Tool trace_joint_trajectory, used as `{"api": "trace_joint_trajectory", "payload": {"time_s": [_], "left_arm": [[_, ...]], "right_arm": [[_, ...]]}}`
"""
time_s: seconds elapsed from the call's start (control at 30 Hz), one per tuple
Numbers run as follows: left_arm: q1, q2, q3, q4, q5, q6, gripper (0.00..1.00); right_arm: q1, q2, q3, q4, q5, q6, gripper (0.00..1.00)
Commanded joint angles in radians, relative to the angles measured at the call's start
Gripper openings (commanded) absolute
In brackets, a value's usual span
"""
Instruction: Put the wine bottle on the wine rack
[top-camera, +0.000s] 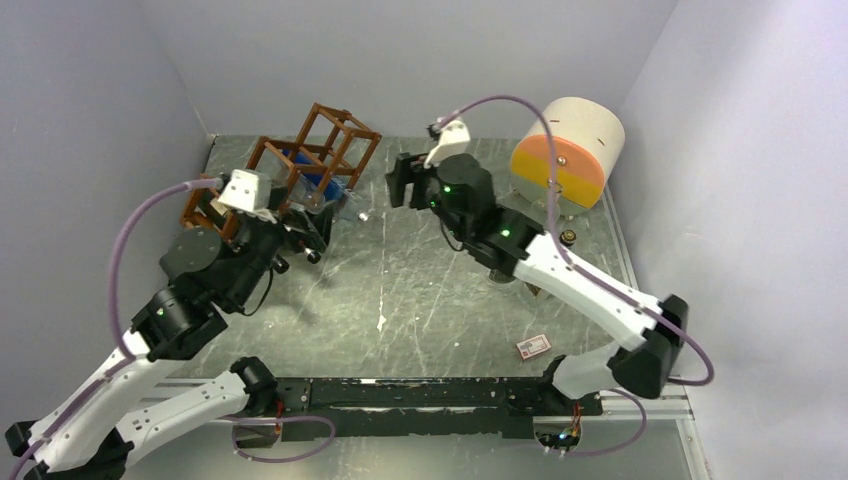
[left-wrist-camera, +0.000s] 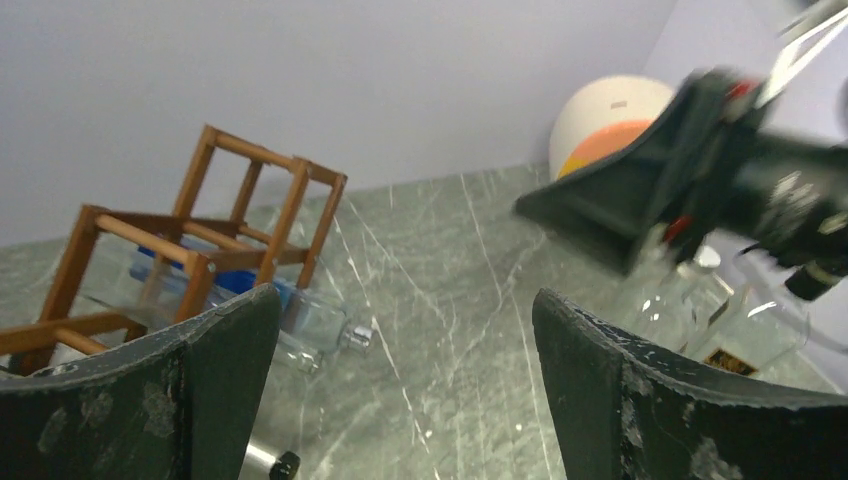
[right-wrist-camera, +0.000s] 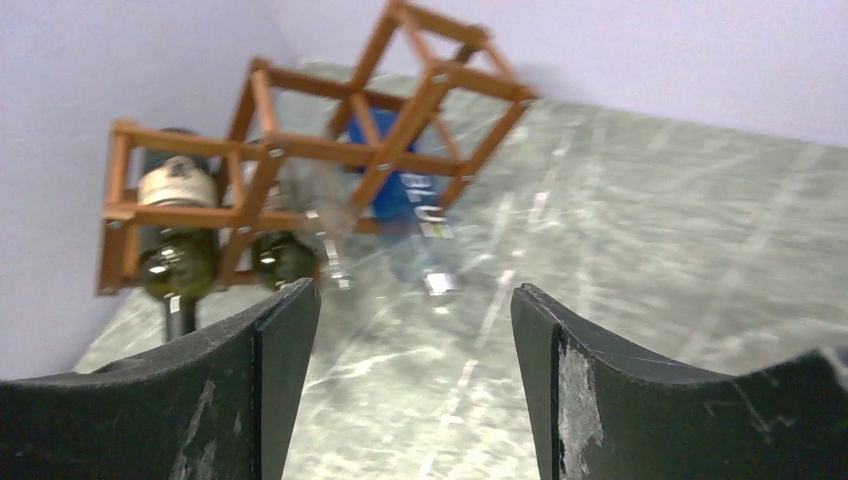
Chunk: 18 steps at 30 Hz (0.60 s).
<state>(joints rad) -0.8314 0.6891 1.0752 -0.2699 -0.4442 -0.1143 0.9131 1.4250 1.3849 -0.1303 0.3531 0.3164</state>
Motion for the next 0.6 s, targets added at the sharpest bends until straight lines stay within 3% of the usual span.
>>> {"api": "trace_joint_trajectory", "payload": {"time_s": [0.0,0.2,0.57], "left_arm": [[-0.003,0.02,-0.055,0.067,0.07,-0.056,0.99],[-0.003,0.08,-0.059,0.079,0.108,-0.074,0.99],[-0.003,0.112,-0.063,0.085,0.129,-0.091,0.99]], "right_arm": [[-0.008,-0.107,-0.022,-0.21,0.289,-0.103,0.75],[-0.087,-0.209,-0.031,-0.402,0.517,-0.03,0.77],[-0.282,-0.34,-0.069,-0.742,0.653,0.199,0.77]]}}
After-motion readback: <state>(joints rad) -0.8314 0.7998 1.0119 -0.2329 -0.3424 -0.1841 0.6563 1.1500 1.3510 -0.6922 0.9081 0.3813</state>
